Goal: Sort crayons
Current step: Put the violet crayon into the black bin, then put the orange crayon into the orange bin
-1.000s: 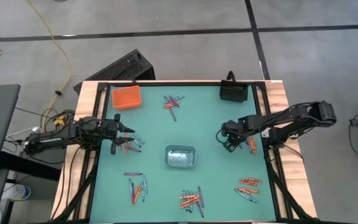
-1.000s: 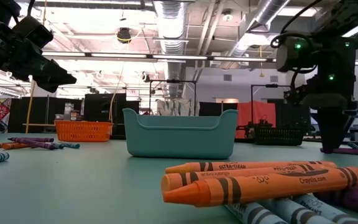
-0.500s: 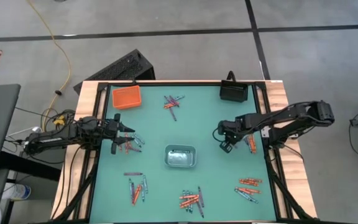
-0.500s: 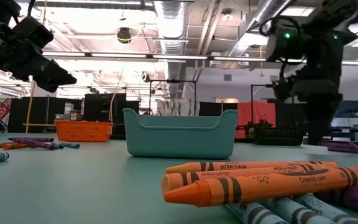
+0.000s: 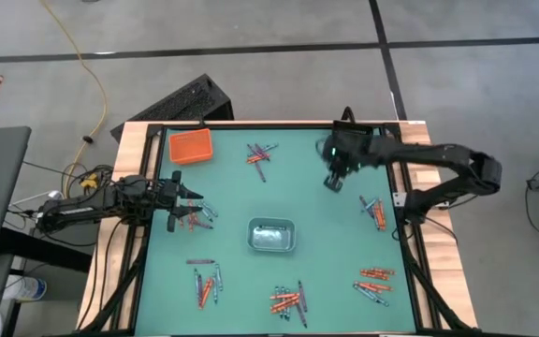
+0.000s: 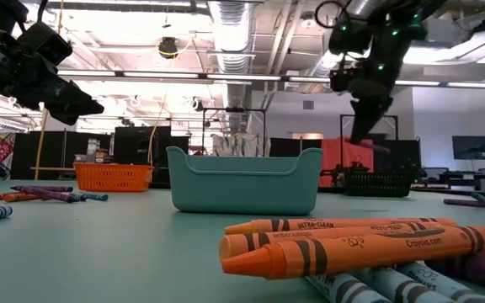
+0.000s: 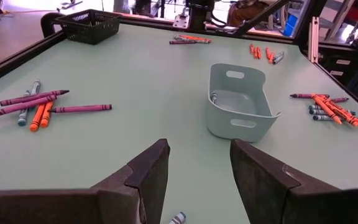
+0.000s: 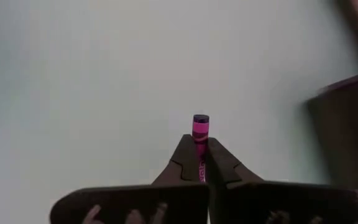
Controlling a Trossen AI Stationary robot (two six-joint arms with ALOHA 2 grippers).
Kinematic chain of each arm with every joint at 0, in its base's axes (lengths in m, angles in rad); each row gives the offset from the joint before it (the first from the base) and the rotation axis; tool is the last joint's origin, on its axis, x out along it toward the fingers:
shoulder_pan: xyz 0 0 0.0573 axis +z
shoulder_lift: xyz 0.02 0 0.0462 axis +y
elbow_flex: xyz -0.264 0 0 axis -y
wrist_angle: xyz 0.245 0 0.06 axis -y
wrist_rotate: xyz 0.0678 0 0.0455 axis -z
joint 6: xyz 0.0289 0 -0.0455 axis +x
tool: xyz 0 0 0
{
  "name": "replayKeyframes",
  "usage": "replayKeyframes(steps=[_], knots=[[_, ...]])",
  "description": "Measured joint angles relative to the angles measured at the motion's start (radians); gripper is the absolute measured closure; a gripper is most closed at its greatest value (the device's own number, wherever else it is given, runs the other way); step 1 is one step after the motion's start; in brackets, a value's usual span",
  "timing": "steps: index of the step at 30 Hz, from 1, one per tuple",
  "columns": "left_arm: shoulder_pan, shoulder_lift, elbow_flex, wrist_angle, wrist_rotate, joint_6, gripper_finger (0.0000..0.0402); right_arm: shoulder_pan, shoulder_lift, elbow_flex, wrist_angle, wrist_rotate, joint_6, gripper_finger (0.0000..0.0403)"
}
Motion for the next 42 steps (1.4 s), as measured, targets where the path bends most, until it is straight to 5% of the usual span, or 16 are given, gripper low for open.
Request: replayKeyframes(steps=[9, 15, 22, 27, 35, 42], knots=[[0.0, 0.0, 0.0, 0.0, -0.001, 0.0, 0.0239, -0.417, 0.081, 0.099, 0.001, 0.001, -0.386, 0.0402], [0.0, 0.0, 0.0, 0.0, -0.002, 0.0, 0.0239, -0.555, 0.248, 0.164, -0.003, -0.019, -0.498, 0.0403], [0.0, 0.0, 0.0, 0.0, -0.002, 0.0, 0.0239, -0.567, 0.402, 0.23, -0.053, -0.021, -0.536, 0.0392], [0.0, 0.0, 0.0, 0.0, -0.002, 0.0, 0.0239, -0.559, 0.419, 0.234, -0.036, 0.015, -0.528, 0.0338], [0.0, 0.0, 0.0, 0.0, -0.002, 0.0, 0.0239, -0.524, 0.312, 0.263, -0.059, 0.027, -0.461, 0.0236], [0.0, 0.0, 0.0, 0.0, -0.001, 0.0, 0.0239, -0.434, 0.175, 0.284, -0.202, -0.047, -0.363, 0.0204]])
